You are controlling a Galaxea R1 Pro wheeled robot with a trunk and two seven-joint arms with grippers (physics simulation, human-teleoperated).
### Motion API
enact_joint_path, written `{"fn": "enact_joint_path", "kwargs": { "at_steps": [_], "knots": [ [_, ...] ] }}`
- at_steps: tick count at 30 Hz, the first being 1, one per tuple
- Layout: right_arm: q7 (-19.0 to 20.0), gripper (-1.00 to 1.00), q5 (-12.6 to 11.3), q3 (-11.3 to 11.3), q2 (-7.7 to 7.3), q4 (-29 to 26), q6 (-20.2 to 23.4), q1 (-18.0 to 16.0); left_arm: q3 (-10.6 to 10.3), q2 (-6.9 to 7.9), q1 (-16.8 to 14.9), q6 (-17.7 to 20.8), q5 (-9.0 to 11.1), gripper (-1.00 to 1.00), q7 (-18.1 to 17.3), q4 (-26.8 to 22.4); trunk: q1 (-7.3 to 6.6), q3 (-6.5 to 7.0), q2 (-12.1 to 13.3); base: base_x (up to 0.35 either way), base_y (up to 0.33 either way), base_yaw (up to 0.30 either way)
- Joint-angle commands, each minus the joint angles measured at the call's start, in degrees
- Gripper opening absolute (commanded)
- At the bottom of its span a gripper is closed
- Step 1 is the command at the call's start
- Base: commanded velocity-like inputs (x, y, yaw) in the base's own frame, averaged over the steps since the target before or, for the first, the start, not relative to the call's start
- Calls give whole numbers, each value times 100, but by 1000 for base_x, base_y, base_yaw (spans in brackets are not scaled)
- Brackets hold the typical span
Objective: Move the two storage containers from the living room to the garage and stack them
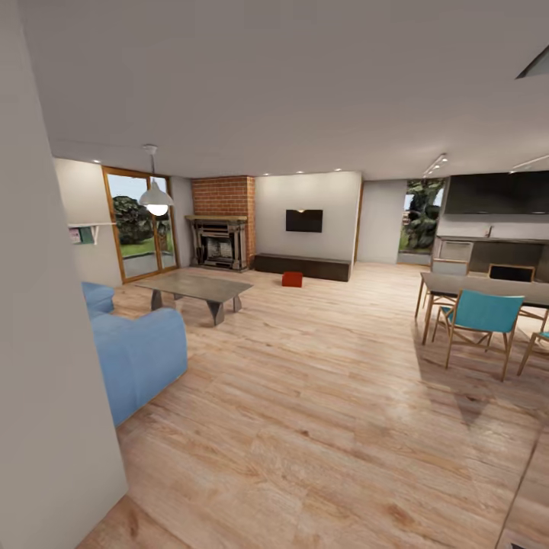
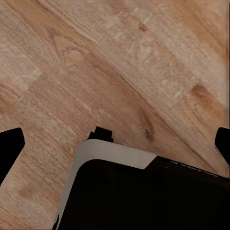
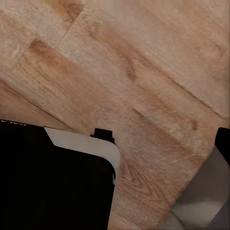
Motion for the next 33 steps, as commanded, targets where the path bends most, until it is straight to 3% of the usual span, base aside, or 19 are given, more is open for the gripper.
{"fn": "enact_joint_path", "kwargs": {
  "at_steps": [1, 15, 25, 33],
  "knots": [
    [-24, 100, 22, 30, 1, 13, -23, -7, -49, 0, -4, -3, 45, 100, 14, 0, 4, -9, -6, 324, 0, 0],
    [-17, 100, 22, 30, 8, 13, -20, -7, -49, 8, -4, -14, 45, 100, 14, 0, 4, -9, -6, 324, 0, -5],
    [-15, 100, 22, 30, 6, 13, -6, -7, -49, 8, -4, -11, 45, 100, 14, 0, 4, -9, -6, 324, 80, -219],
    [-21, 100, 22, 33, 14, 19, 0, -7, -49, 8, -4, -9, 45, 100, 14, 0, 4, -9, -6, 324, 127, -23]
  ]
}}
